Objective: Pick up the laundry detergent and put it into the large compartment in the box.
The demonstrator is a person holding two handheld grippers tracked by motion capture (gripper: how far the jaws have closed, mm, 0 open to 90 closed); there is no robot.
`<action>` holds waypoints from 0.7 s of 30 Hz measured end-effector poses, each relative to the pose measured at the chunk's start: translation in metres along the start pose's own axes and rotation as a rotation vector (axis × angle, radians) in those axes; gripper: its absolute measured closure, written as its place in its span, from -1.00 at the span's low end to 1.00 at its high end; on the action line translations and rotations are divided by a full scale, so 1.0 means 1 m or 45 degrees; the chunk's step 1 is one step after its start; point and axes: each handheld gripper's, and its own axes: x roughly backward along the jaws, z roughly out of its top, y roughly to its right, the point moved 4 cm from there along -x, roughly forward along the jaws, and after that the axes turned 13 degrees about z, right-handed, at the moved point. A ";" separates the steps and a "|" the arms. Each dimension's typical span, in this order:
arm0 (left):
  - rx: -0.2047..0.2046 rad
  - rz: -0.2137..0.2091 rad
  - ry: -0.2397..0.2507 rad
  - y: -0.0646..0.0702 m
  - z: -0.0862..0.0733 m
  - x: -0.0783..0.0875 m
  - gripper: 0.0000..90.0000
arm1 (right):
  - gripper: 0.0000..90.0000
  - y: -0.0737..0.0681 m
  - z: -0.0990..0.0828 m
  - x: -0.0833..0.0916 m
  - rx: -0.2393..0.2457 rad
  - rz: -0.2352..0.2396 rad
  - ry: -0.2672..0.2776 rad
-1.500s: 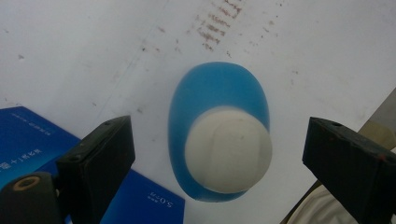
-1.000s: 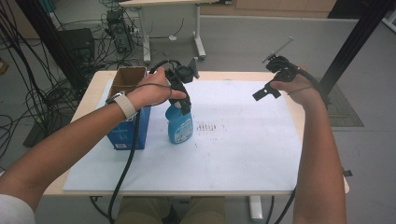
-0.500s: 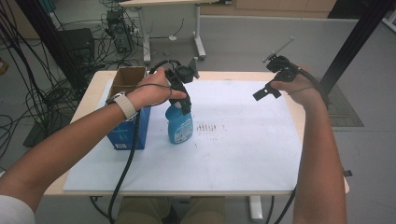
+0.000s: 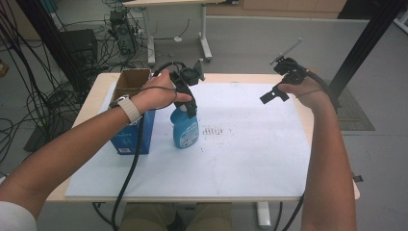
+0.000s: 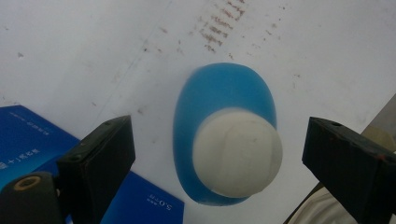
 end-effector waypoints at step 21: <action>0.011 -0.008 -0.003 -0.003 -0.002 -0.003 -0.79 | -0.82 -0.001 -0.001 0.002 -0.001 -0.002 0.004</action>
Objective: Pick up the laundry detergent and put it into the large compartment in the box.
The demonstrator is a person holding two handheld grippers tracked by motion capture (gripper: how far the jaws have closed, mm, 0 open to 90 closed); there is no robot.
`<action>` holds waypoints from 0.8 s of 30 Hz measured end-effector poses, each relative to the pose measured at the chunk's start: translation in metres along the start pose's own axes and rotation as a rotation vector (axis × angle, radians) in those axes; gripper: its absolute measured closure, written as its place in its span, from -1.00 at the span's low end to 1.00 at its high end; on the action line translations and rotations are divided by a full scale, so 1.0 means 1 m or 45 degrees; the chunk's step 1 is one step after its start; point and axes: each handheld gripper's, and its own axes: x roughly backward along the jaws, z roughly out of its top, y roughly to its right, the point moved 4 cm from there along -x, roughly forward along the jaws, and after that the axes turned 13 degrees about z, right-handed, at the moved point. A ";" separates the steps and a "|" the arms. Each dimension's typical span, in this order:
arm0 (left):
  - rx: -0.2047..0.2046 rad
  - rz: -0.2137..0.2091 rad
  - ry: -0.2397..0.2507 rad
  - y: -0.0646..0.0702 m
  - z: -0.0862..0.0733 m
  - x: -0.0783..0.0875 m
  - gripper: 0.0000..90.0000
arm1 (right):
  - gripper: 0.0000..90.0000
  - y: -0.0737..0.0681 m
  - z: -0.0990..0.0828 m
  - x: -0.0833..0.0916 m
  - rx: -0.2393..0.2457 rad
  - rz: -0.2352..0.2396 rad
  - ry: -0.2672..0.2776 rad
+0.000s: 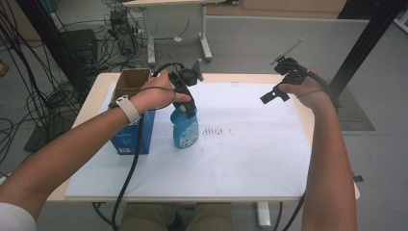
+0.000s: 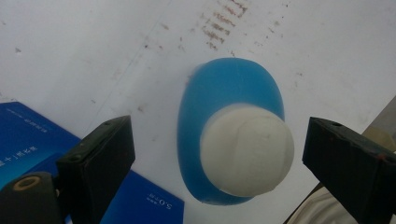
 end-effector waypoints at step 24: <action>0.008 -0.006 0.000 -0.001 0.000 -0.002 -0.79 | -0.82 0.001 0.000 -0.001 -0.004 0.002 0.001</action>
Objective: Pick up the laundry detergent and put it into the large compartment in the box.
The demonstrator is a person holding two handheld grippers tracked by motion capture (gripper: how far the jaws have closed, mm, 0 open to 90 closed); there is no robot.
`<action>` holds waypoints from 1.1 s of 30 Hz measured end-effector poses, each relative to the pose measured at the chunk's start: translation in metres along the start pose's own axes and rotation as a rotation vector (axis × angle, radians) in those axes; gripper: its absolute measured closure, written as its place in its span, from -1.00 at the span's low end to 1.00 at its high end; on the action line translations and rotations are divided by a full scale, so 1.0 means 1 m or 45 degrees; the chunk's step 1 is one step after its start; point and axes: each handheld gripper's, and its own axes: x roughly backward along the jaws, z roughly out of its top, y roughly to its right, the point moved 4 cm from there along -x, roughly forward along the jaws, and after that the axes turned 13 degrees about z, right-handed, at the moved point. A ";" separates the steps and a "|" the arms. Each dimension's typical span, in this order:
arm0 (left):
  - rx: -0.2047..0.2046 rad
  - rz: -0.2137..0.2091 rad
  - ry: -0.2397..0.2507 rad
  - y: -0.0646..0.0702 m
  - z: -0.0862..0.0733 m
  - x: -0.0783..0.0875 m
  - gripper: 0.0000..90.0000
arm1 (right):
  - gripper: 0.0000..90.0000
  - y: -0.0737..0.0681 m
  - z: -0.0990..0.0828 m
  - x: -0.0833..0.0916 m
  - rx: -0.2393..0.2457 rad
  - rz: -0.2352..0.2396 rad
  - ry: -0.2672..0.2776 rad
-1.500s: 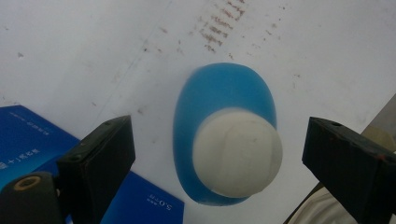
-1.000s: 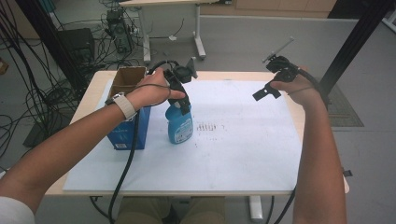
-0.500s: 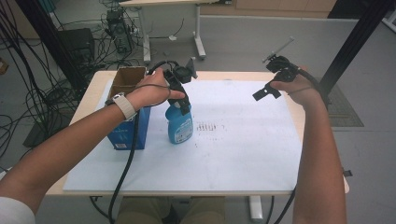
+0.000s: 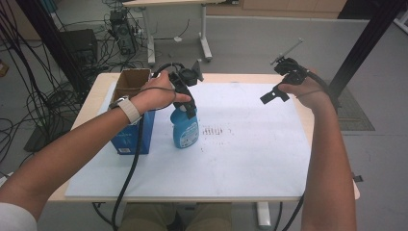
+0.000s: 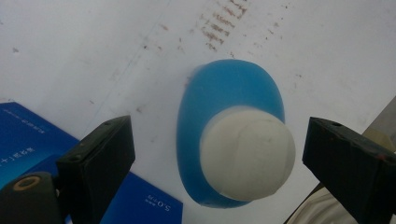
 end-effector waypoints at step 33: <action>0.005 -0.004 -0.003 -0.001 -0.001 -0.002 -0.79 | -0.82 0.000 0.000 -0.001 -0.005 0.001 0.001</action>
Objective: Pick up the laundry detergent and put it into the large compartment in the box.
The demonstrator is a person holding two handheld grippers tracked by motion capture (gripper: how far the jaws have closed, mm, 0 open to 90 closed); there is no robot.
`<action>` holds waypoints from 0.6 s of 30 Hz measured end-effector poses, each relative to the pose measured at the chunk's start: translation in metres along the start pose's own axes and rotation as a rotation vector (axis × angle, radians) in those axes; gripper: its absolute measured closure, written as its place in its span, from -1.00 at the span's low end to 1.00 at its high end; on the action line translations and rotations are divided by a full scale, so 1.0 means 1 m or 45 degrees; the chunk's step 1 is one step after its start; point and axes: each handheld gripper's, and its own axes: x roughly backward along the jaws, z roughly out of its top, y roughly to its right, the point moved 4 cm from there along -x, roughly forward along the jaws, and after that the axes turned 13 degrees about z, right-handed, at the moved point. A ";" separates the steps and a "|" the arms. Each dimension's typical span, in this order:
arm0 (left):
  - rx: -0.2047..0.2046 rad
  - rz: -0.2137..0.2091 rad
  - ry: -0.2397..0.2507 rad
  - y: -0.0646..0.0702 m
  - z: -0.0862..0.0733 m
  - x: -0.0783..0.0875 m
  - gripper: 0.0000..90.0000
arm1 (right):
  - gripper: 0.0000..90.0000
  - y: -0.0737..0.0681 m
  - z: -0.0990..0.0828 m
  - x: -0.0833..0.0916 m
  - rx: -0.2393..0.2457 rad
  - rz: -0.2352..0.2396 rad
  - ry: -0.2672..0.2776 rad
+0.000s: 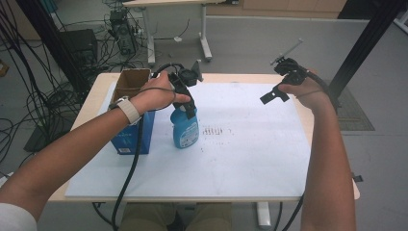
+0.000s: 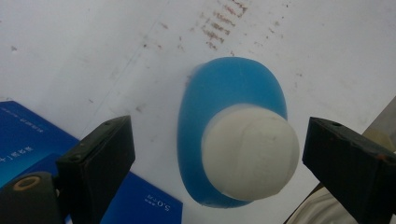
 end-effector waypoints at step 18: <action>-0.012 -0.010 -0.004 0.003 0.002 -0.006 -0.79 | -0.82 0.001 -0.001 -0.002 -0.001 0.002 0.004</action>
